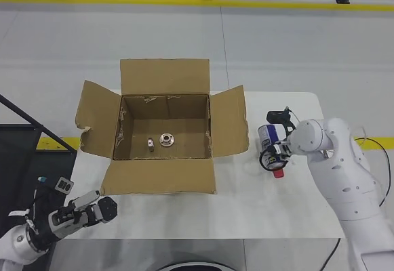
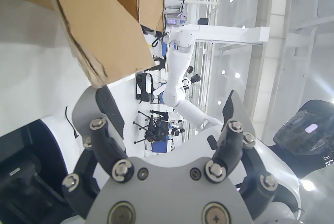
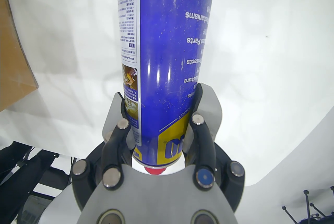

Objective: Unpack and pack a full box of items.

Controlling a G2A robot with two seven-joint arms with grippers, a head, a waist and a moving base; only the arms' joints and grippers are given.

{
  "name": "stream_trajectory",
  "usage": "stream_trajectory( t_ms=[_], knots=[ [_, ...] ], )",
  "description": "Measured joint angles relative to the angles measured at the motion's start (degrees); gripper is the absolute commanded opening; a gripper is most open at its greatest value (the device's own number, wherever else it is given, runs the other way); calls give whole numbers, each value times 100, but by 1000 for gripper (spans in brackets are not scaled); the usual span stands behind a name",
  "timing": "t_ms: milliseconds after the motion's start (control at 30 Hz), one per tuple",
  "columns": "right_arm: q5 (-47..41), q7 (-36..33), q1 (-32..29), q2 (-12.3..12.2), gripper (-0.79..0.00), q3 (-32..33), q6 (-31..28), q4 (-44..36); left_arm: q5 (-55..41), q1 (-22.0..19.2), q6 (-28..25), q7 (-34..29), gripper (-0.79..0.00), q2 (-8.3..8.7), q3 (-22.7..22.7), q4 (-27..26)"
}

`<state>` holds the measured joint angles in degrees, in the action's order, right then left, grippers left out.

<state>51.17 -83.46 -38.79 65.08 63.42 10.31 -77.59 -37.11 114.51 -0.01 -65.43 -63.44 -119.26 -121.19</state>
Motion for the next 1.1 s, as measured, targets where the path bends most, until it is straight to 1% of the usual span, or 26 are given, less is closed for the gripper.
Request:
stream_trajectory(
  t_ms=[200,333,400,633,833,967,1000,1033,1067,1100],
  knots=[
    [65,181,-158,17,-785,-92,144,-125,-194,-29,-41,-332,0,24,-33,16],
    [75,260,-231,20,-785,-98,222,-140,-616,25,-66,-437,0,12,-66,17],
    [77,296,-280,21,-785,-97,254,-151,-740,42,-59,-460,0,10,-94,29],
    [19,394,-404,32,-785,-112,309,-153,-728,41,-57,-457,0,10,-94,29],
    [-39,447,-445,54,-613,-167,322,-87,-729,41,-57,-457,0,10,-94,29],
    [-57,463,-441,64,-437,-182,333,-61,-729,41,-58,-457,0,10,-94,29],
    [-59,466,-439,66,-369,-183,334,-63,-729,41,-58,-457,0,10,-94,29],
    [-57,467,-439,67,-212,-183,334,-68,-729,41,-58,-457,0,10,-94,29],
    [-52,465,-437,67,-92,-183,337,-76,-729,41,-58,-457,0,10,-94,29],
    [-49,459,-437,68,-37,-183,339,-81,-729,41,-58,-457,0,10,-94,29]
  ],
)
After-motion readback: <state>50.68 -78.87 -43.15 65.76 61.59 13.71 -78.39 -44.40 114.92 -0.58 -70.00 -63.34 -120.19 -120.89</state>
